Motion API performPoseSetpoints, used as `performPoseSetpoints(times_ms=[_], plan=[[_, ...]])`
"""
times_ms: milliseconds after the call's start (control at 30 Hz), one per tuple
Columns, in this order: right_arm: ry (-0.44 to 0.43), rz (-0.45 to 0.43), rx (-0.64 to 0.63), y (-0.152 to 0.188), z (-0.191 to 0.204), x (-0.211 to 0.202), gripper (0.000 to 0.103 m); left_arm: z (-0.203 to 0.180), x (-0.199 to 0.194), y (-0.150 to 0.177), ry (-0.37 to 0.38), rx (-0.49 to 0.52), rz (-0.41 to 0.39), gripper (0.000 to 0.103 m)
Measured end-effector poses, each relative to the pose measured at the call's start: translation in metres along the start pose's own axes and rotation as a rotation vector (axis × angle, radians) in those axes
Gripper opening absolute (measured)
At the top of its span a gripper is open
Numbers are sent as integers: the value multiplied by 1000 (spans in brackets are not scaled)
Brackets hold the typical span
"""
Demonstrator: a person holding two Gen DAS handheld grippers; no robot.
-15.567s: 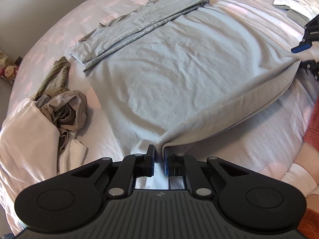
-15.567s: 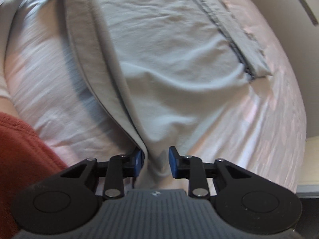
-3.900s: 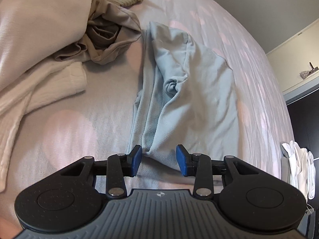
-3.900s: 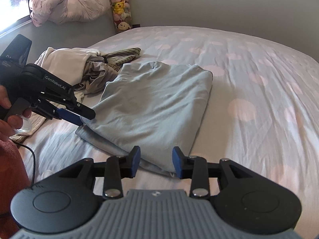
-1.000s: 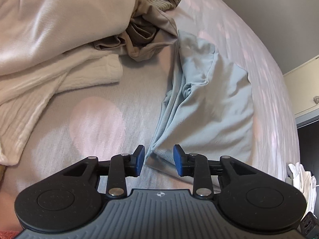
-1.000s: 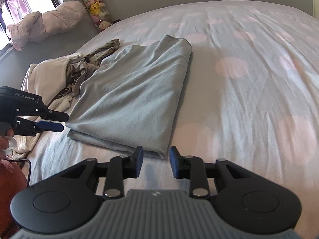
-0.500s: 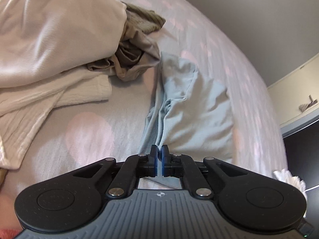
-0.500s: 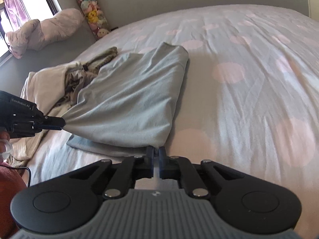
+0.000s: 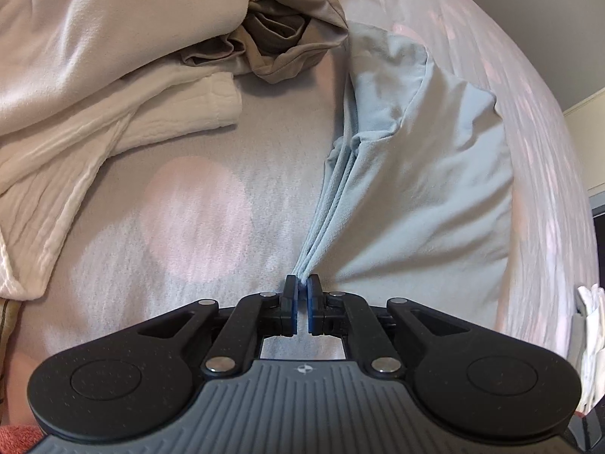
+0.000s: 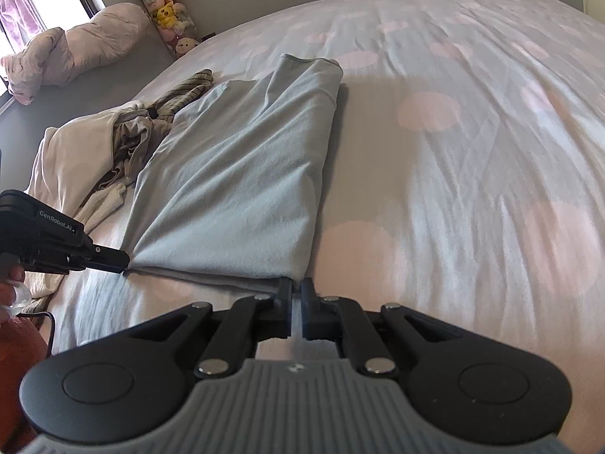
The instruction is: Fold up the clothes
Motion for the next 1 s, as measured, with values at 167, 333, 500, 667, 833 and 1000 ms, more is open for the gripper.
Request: performPoseSetpoints(times_ms=[167,333,500,667,833,1000], plan=[[-60,-32,15,0,3,-12,28,10,-20,0,77,-70,-78,19],[-123,-76,42,-5,5,-18,47,7,-21,-4,85,-66,-97,34],[-103,-49,146,-12,-9,-4,48,-2,-6,-5,46,-24,-52,38],[-120,-3,274,-12,-22,16,47,-8,7,-3,-5,20,-4,37],[-138,3,270,-11,-14,27,47,-17,14,0,-35,85,11,33],[-159,21,277,-11,-12,31,16,-19,12,3,19,93,9,9]])
Point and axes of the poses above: each gripper's, at about its wrist camera, not at the fingertips, and x roughly the way its jaws point, z to its left, y to its underside, the point moved 6 cm from there along x, roughly the way its jaws point, and after that the axes turned 5 degrees about x, right-handed, at the moved point
